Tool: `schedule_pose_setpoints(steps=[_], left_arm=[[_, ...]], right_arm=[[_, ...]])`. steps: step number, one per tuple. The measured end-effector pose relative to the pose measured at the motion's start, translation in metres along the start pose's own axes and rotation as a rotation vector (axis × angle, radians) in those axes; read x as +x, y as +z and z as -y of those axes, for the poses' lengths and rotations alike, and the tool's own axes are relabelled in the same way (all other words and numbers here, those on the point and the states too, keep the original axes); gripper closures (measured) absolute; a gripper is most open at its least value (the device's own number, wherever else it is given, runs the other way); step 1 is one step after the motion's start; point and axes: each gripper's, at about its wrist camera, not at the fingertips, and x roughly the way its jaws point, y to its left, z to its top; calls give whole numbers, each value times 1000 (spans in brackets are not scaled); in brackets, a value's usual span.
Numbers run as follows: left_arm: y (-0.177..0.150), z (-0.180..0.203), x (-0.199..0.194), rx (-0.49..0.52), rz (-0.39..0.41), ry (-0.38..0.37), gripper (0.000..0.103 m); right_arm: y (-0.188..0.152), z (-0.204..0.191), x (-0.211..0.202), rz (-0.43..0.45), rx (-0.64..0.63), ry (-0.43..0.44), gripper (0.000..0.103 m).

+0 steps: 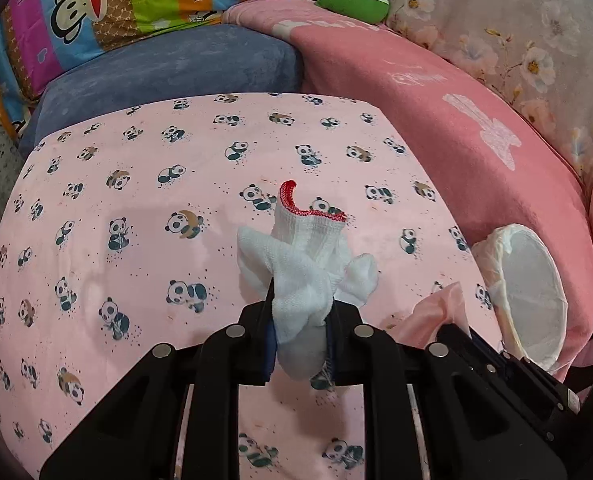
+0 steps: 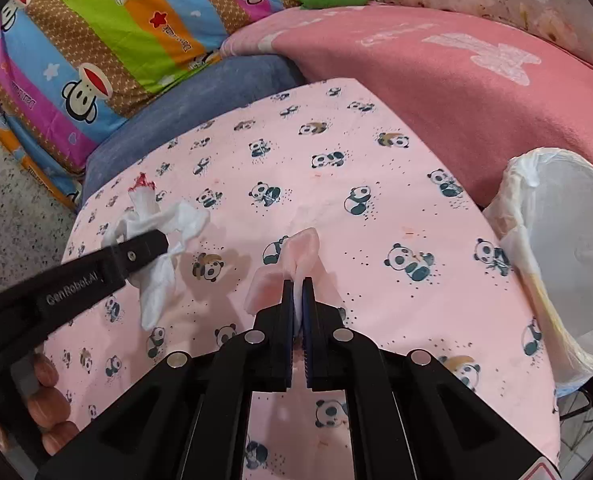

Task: Collect trash
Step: 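Grasp the white gloves with left tool while right grasps the pink cloth, then carry the gloves with left tool while right carries the pink cloth to the wastebasket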

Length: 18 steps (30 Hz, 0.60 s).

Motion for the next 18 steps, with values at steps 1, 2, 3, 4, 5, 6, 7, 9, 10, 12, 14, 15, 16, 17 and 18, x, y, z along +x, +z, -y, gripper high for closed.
schedule_pose_setpoints(steps=[1,2,3,4,5,6,7,9,10,12,14,15,16,17,18], left_arm=[[-3,5,-6,5,5,-7,85],[-6,10,-11,9,8,-13,85],[-8,15,-15,12,12,-19,85],[-11,21,-20,17,16,-25,85],[-13,27,-24,24,20,-28,85],[-15,32,-27,32,22,-30,85],[-17,38,-30,42,25,-33,85],[-20,48,-37,59,34,-39,85],[-22,54,-40,68,38,-43,85],[-25,64,-45,86,46,-51,85],[-27,75,-49,103,52,-57,85],[-28,79,-51,109,54,-62,85],[-29,85,-53,120,57,-67,85],[-31,89,-55,129,60,-69,85],[-32,93,-56,137,61,-70,85]], right_arm=[[-2,2,-5,9,-1,1,97],[-4,4,-16,26,-2,0,97],[-6,6,-27,42,-3,-1,97],[-8,8,-34,52,-2,-1,97],[-11,12,-48,73,4,0,97],[-10,14,-52,78,7,1,97],[-9,17,-58,86,11,2,97],[-11,24,-75,109,22,2,97],[-12,28,-83,121,29,2,97],[-10,36,-94,137,38,2,97],[-11,42,-105,151,48,2,97],[-12,47,-112,162,56,0,97],[-12,50,-116,168,61,0,97],[-13,53,-121,176,66,0,97],[-14,58,-126,184,74,-1,97]])
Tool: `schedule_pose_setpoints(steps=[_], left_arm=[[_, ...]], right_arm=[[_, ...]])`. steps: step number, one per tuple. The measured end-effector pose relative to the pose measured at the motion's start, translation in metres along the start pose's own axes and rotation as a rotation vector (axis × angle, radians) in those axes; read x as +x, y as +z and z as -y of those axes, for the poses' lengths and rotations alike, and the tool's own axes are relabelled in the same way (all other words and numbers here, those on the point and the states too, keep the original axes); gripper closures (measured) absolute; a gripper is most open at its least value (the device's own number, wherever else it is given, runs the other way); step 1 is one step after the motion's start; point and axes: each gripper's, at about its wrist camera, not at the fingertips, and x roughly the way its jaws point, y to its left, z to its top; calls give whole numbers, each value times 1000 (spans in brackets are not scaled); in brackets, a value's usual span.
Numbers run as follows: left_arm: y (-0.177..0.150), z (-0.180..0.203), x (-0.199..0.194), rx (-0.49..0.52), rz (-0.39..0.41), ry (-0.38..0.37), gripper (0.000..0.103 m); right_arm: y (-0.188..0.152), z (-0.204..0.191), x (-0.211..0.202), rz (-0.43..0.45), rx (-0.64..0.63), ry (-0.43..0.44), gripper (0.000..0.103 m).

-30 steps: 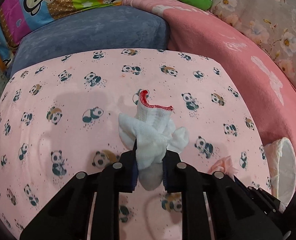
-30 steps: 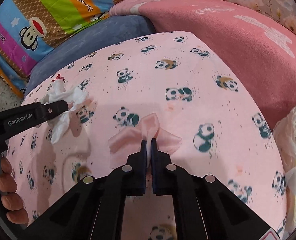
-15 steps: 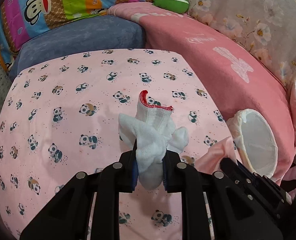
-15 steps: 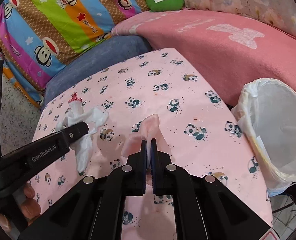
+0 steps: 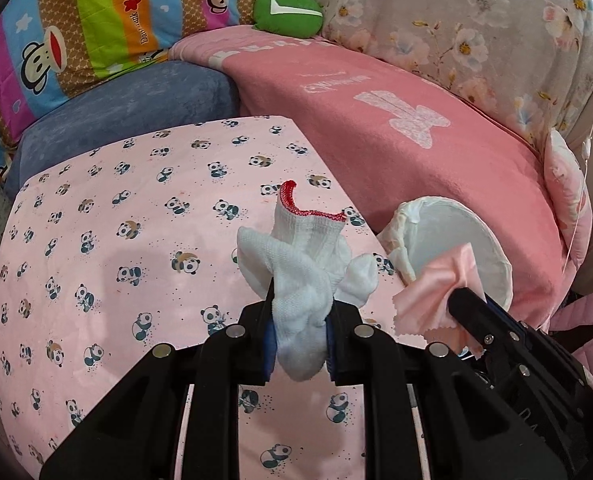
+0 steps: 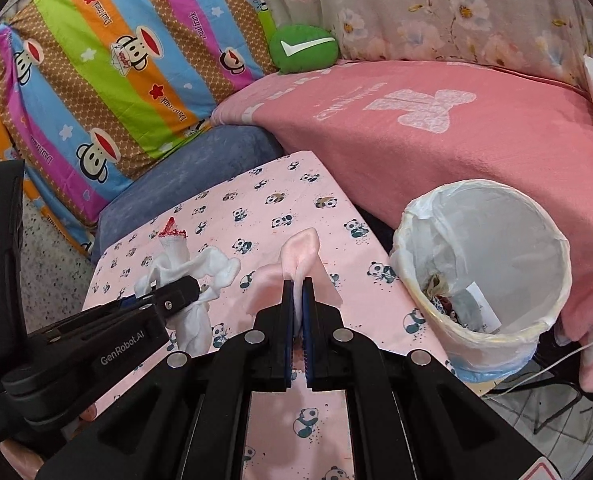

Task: Collect trash
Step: 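Carry the gloves with left tool while right carries the pink cloth to the wastebasket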

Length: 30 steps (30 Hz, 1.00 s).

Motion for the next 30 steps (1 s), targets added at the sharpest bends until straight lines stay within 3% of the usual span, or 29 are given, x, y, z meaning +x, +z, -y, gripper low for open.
schedule_pose_setpoints(steps=[13,30], left_arm=[[-1,58,-3,112,5,-50,85],[12,148,27,264,-30,-188,84]], right_arm=[[1,57,-35,53,92,-41,97],[-1,151,-57,104,235,-133,97]])
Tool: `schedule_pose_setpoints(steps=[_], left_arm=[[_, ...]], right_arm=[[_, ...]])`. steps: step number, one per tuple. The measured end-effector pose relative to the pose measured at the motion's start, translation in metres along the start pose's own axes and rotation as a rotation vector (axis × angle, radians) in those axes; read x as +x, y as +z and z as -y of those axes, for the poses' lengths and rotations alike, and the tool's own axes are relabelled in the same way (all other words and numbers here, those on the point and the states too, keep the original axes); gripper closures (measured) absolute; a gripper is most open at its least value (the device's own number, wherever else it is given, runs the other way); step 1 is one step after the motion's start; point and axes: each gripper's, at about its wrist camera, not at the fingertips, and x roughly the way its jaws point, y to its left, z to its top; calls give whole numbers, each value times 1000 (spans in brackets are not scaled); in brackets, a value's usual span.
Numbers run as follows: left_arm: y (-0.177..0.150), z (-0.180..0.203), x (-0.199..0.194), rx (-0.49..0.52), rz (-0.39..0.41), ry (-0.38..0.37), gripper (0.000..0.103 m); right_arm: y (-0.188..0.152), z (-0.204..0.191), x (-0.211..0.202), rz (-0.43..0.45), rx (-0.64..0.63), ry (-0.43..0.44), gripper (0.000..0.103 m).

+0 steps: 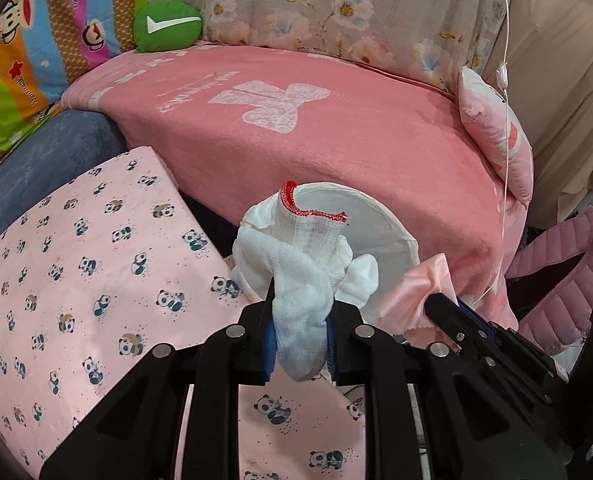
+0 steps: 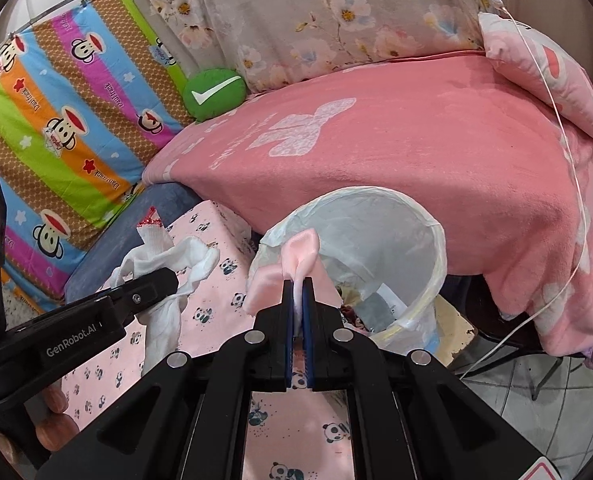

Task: Collect trash
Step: 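Carry the gloves with left tool while right carries the pink cloth to the wastebasket, then open the left tool over the wastebasket while right opens to drop the cloth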

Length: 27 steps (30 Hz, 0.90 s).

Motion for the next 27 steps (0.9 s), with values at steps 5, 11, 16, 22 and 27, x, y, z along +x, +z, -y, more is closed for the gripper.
schedule_pose_setpoints(steps=[5,11,16,22,27], left_arm=[[10,15,19,35,-24,-13,83],[19,21,38,41,-36,-16,67],[22,14,43,19,9,48,27],[21,-4,45,8,10,123,27],[16,-22,46,-17,2,180,27]], right_arm=[[3,14,3,4,15,-23,97],[11,32,13,-3,37,-44,97],[13,35,21,-12,40,-59,97],[19,33,34,-16,30,-65,97],[23,27,45,-20,8,-68,97]])
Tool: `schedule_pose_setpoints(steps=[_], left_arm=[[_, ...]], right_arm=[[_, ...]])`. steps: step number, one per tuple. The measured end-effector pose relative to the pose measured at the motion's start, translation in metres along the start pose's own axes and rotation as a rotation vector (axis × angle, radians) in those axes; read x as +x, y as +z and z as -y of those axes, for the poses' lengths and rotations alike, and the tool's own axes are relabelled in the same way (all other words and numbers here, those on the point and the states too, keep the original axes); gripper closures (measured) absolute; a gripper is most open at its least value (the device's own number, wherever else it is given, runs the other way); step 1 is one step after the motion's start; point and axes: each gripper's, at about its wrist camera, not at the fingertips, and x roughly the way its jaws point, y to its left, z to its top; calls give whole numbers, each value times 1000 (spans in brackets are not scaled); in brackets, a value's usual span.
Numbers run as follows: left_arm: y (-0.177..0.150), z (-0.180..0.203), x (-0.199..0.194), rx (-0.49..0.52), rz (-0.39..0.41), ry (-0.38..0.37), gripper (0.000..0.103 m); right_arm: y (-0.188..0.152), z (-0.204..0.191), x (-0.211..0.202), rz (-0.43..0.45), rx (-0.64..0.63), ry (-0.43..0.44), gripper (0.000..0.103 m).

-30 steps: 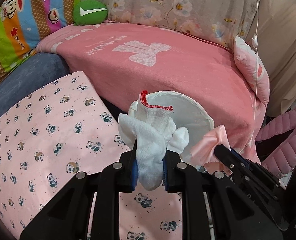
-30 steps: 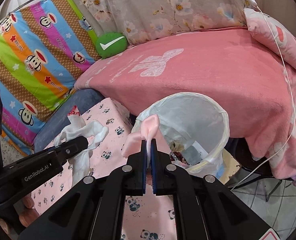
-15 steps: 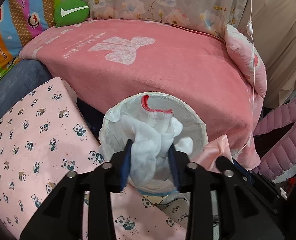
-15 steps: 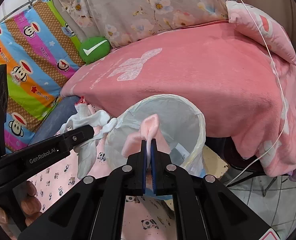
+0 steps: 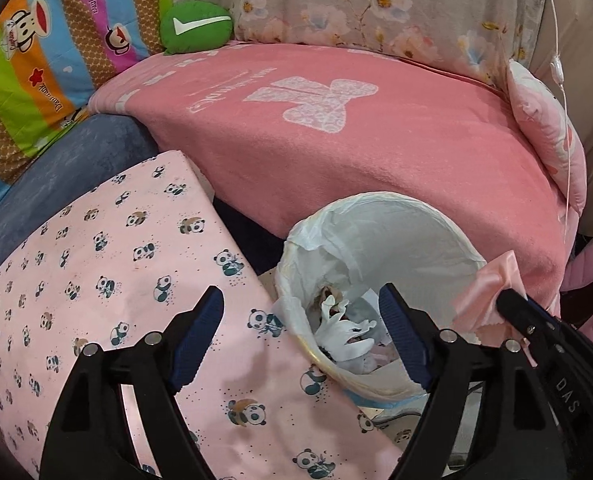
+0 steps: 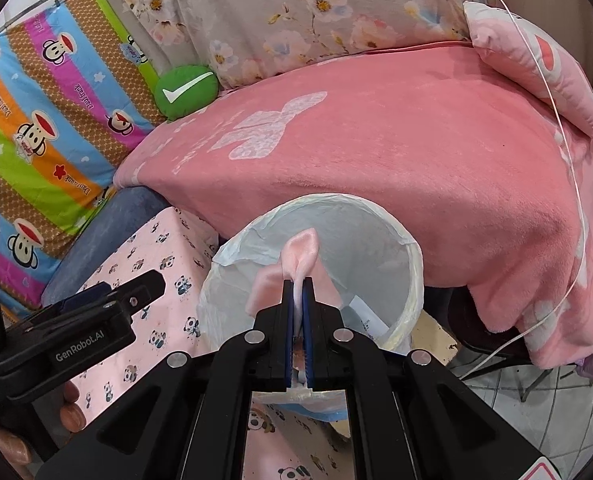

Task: Collect trash

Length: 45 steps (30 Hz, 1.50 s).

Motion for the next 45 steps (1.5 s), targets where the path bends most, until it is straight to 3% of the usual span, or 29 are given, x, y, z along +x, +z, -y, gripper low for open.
schedule_pose_setpoints(steps=[14,18,28,33,45], left_arm=[[-13,-39,11,-82,-40,31,27],[-20,-48,7,-92,-39,56,26],[-33,-61,-9,-118,-23,92,24],[-38,-59,-28,-97,21,136,14],[-52,-59,-53,-80,59,191,11]], right_arm=[[21,-32,36,-7,-64,-31,92],[22,-41,40,-2,-73,-36,79],[19,-52,29,-10,-116,-41,64],[4,-63,9,-12,-171,-69,50],[-29,-77,-29,19,-255,-116,33]])
